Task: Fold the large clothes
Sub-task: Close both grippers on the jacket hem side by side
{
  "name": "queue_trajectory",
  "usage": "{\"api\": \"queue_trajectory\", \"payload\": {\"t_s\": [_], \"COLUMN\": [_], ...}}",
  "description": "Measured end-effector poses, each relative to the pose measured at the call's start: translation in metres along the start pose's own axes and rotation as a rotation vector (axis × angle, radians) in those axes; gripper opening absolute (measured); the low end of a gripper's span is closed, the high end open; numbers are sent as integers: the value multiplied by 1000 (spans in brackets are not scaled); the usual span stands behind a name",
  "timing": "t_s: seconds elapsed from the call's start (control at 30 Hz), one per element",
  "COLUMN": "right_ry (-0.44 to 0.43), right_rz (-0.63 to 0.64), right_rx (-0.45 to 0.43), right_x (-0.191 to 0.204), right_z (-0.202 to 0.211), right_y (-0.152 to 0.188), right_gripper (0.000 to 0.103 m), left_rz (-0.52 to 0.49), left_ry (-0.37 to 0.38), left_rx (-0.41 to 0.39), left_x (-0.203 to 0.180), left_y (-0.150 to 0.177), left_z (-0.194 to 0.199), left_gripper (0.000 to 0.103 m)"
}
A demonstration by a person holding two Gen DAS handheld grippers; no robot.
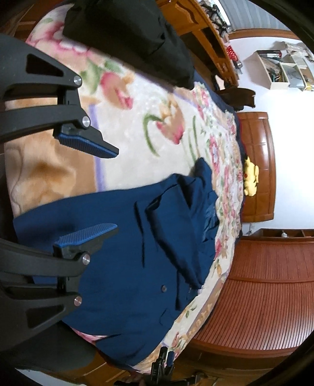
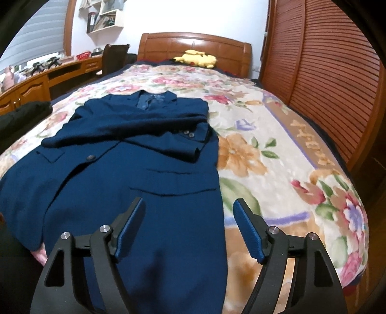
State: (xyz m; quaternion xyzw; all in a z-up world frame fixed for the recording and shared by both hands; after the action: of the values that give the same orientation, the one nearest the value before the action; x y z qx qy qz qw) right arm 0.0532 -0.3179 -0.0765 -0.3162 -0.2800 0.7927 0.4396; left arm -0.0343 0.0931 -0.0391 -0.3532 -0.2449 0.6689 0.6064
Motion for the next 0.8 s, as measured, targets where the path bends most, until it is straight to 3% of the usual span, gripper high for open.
{"api": "queue_trajectory", "payload": {"t_s": [0.4,0.8], "right_ry": [-35,-88], "right_rz": [-29,-34], "right_rx": [97,117], "right_x": [-9,2], "right_z": [-17,-23], "right_y": [42,53], "right_gripper": [77,77], "left_rz": [-6,0], "left_ry": [12,14], "left_rx": [82,92], "left_x": [-17,-15], "left_y": [32,43], "left_z": [-28,-29], "left_gripper": [55,55]}}
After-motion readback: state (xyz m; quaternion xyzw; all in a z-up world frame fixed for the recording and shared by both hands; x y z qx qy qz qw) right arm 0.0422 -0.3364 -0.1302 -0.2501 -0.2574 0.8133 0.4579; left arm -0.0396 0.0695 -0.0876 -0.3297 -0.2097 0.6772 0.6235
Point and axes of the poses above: each gripper's, at about its wrist camera, not at the fingertips, and z roughly against the way its jaws point, x to its left, y to its underside, the point moved 4 cm from there along -z, roughly the way its jaws point, and after that the axes turned 11 degrees about z, right-handed, at the moved point
